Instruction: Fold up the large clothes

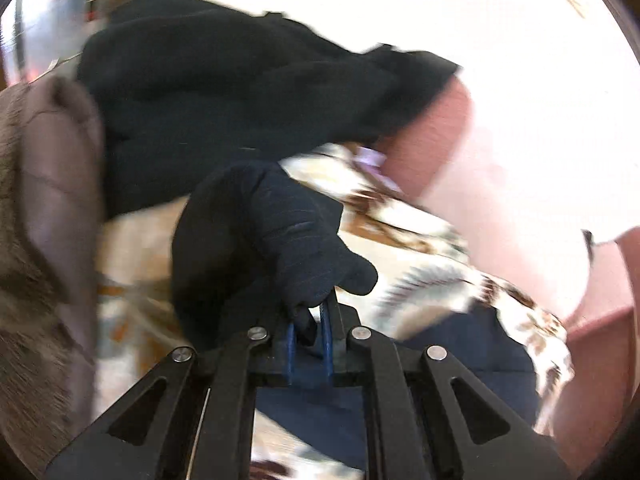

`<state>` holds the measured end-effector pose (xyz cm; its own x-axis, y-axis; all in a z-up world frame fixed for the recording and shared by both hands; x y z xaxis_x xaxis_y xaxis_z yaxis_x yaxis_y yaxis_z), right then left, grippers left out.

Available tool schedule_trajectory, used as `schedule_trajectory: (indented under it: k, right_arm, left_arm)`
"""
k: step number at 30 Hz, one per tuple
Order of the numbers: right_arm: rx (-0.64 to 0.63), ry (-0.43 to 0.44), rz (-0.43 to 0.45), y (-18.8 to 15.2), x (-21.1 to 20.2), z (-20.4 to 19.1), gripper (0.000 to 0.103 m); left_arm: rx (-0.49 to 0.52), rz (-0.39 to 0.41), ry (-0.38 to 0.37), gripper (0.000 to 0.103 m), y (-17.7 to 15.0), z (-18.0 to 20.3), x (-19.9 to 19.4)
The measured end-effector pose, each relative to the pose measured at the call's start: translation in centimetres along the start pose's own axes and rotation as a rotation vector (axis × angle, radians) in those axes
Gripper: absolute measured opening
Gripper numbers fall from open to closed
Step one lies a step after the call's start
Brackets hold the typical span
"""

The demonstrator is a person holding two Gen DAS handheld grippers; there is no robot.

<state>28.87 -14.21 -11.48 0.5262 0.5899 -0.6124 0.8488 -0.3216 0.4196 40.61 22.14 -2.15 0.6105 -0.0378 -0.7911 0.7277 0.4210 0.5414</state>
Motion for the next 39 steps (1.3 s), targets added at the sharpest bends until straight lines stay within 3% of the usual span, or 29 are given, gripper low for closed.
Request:
schedule_trajectory:
  k: [5,11,13,15,18,19,21,24,27,30,33,39]
  right_arm:
    - [-0.002,0.012,0.018,-0.1,-0.1,0.0,0.032]
    - [0.004,0.020,0.017,-0.1,-0.1,0.1,0.032]
    - [0.009,0.013,0.004,-0.1,-0.2,0.1,0.032]
    - [0.015,0.002,-0.021,0.1,-0.4,-0.1,0.032]
    - [0.020,-0.017,-0.023,1.1,-1.2,-0.8,0.035]
    - [0.013,-0.006,-0.013,1.5,-1.5,-1.4,0.035]
    - [-0.003,0.016,-0.006,2.4,-1.4,-3.0,0.035]
    - [-0.016,0.079,-0.029,3.8,0.4,-6.9,0.037]
    - [-0.016,0.141,-0.072,4.4,3.1,-10.4,0.042]
    - [0.018,0.201,-0.132,4.1,6.0,-12.7,0.045]
    - [0.092,0.303,-0.205,3.2,9.2,-15.1,0.046]
    - [0.176,0.294,-0.170,4.2,13.3,-16.7,0.057]
  left_arm:
    - [0.091,-0.056,-0.040,0.008,-4.3,7.1,1.4]
    - [0.177,-0.205,-0.027,0.009,-11.1,10.9,6.1]
    - [0.193,-0.231,-0.034,0.013,-12.6,10.6,5.8]
    - [0.183,-0.238,-0.088,0.021,-13.2,9.8,4.5]
    - [0.115,-0.193,-0.171,0.039,-13.0,6.8,1.4]
    - [0.092,-0.169,-0.179,0.040,-12.8,5.6,0.7]
    - [0.048,-0.145,-0.164,0.040,-12.2,3.7,0.4]
    - [-0.002,-0.182,-0.107,0.039,-11.9,1.3,2.3]
    - [-0.026,-0.246,-0.059,0.027,-12.7,0.3,5.1]
    - [-0.052,-0.288,-0.095,0.026,-14.0,0.0,6.0]
    - [-0.021,-0.264,-0.100,0.026,-14.3,0.2,5.9]
    - [-0.028,-0.268,-0.115,0.026,-14.0,0.1,6.2]
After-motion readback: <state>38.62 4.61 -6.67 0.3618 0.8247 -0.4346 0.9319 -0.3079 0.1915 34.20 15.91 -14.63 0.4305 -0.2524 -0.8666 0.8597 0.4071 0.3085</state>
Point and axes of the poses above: each gripper's, at about its wrist camera, not at the fingertips, and x roughly the way its jaws point, z to its right, y to its top, the point moved 8 cm from there along x, roughly the way its jaws point, and after that the axes turned 4 degrees about y, right-handed, at the moved point
